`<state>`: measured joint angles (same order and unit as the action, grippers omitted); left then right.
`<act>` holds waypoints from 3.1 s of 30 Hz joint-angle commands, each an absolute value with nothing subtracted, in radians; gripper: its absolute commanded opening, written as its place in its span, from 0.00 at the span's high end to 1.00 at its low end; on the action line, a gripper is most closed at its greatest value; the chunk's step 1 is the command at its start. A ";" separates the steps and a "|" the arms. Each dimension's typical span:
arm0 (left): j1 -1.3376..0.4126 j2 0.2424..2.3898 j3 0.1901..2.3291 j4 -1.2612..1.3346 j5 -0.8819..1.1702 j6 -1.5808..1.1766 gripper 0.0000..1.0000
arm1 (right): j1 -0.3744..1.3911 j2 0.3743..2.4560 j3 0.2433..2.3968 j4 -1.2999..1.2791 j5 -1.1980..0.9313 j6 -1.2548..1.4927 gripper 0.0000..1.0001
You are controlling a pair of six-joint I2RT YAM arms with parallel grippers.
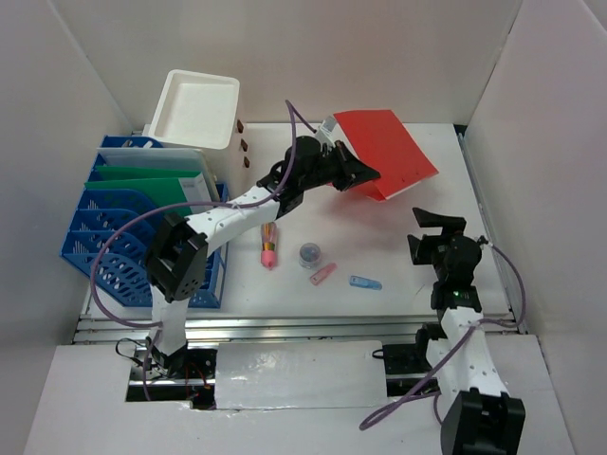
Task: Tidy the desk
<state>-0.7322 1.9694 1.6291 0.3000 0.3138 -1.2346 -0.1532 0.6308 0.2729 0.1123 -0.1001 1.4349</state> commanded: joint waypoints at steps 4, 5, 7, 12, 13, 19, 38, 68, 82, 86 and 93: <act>-0.719 1.888 1.631 0.414 0.399 -1.169 1.00 | -0.229 0.732 0.265 0.349 -0.362 1.517 0.00; -0.719 1.890 1.626 0.423 0.406 -1.169 1.00 | -0.244 0.741 0.267 0.369 -0.370 1.523 0.00; -0.719 1.893 1.625 0.431 0.417 -1.167 1.00 | -0.261 0.765 0.275 0.413 -0.391 1.528 0.00; -0.718 1.901 1.617 0.437 0.433 -1.163 1.00 | -0.279 0.807 0.282 0.466 -0.406 1.557 0.00; -0.718 1.904 1.615 0.445 0.437 -1.170 1.00 | -0.279 0.819 0.278 0.485 -0.410 1.578 0.00; -0.719 1.917 1.597 0.489 0.472 -1.200 1.00 | -0.279 1.021 0.249 0.782 -0.460 1.692 0.00; -0.747 1.921 1.528 0.500 0.483 -1.186 1.00 | -0.279 1.256 0.364 0.931 -0.437 1.729 0.22; -0.756 1.351 1.500 -0.613 -0.337 -0.720 0.00 | -0.250 1.027 0.657 0.691 -0.613 1.052 1.00; -0.744 0.836 1.419 -0.764 -0.281 -0.381 0.01 | 0.228 0.822 0.976 0.219 -0.903 0.115 1.00; -0.744 0.643 1.333 -0.802 -0.366 -0.365 0.01 | 0.345 0.851 1.000 0.212 -0.896 0.080 1.00; -0.744 0.387 1.255 -1.011 -1.034 -0.647 0.00 | 0.586 0.986 1.071 0.240 -0.743 0.017 1.00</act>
